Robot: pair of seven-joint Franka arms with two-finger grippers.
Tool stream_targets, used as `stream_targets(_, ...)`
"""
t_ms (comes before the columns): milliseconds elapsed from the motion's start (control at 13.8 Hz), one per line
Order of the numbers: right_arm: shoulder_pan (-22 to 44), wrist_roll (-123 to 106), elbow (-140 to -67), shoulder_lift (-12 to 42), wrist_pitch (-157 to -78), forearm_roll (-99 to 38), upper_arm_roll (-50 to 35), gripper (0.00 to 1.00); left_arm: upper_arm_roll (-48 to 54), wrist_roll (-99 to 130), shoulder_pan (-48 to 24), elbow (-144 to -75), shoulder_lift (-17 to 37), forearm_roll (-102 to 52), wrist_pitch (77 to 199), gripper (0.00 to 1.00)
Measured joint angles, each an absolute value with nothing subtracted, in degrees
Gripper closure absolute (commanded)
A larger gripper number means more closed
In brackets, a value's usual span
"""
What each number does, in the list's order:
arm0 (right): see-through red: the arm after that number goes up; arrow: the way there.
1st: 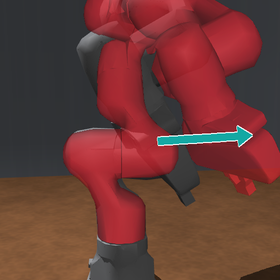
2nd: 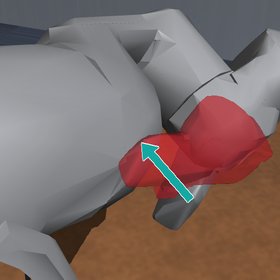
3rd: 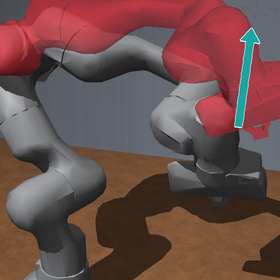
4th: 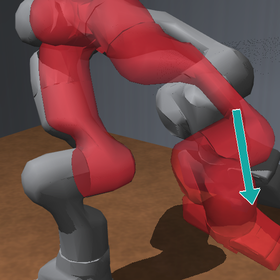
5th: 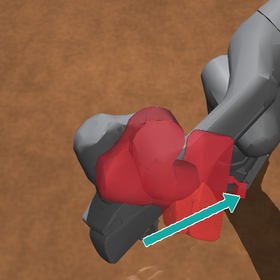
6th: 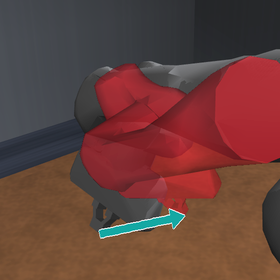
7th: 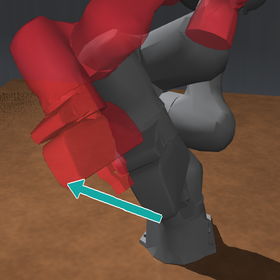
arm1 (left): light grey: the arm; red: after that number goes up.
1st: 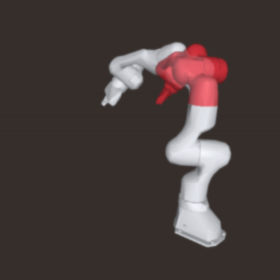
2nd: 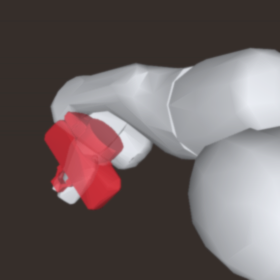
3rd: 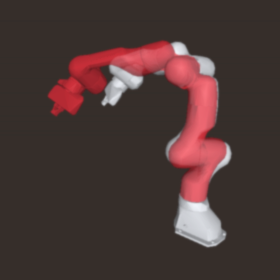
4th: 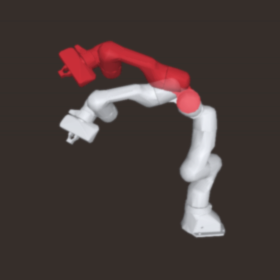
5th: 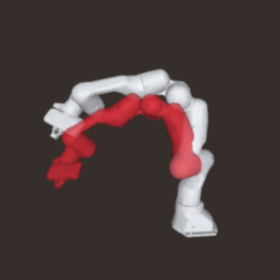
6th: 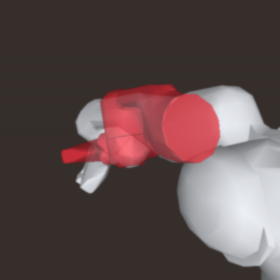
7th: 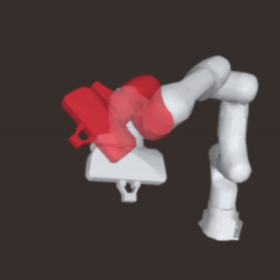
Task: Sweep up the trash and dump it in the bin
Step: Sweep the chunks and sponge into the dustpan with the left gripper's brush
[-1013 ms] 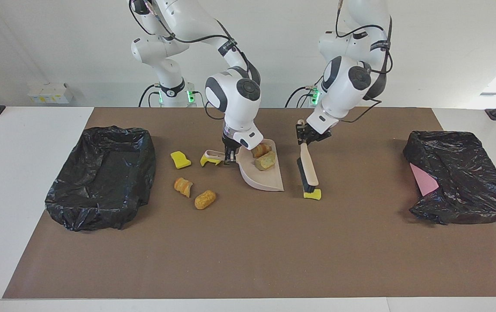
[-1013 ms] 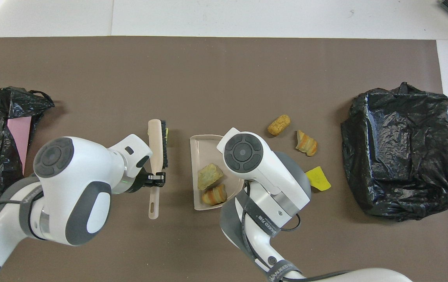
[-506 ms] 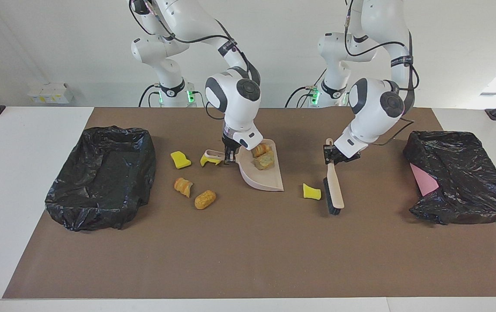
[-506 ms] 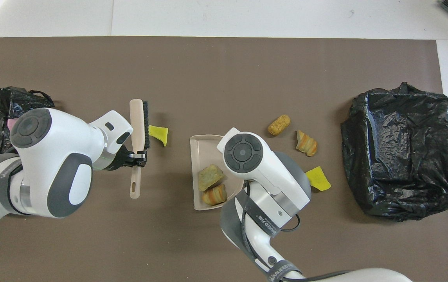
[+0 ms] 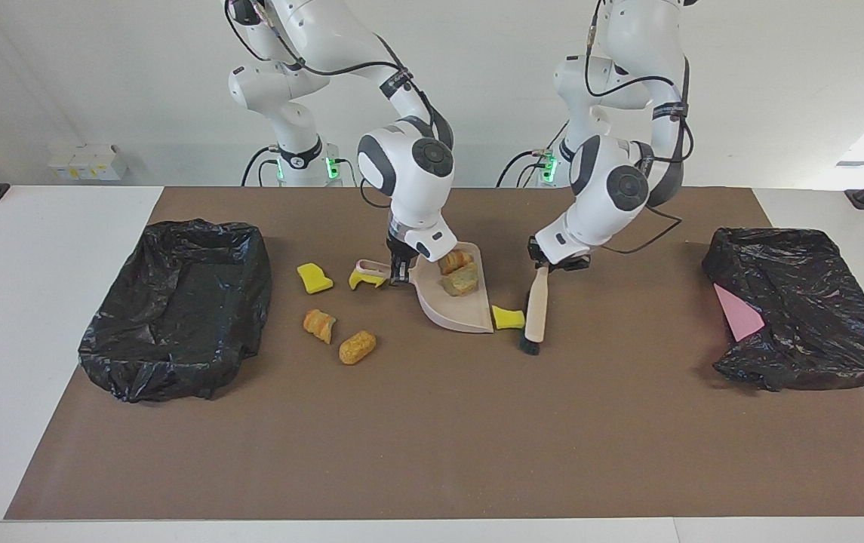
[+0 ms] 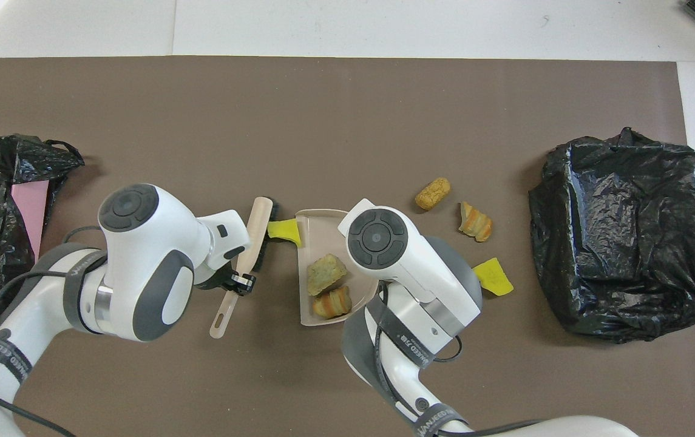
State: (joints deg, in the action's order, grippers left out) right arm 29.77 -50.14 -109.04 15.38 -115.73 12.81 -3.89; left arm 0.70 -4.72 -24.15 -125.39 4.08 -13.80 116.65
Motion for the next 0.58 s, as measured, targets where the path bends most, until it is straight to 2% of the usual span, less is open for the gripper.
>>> stream_targets(289, 29.76, -50.08, -109.09, 15.36, -115.73, 12.8, -3.89, 1.0, 0.92, 2.66, -30.88, -128.97, 0.86, -16.27, 117.74, 1.0)
stream_targets(579, 29.67, -50.08, -109.1, 15.36, -115.84, 12.79, -3.89, 1.0, -0.56, 4.5, -27.1, -128.99, 0.75, -16.52, 117.96, 1.0)
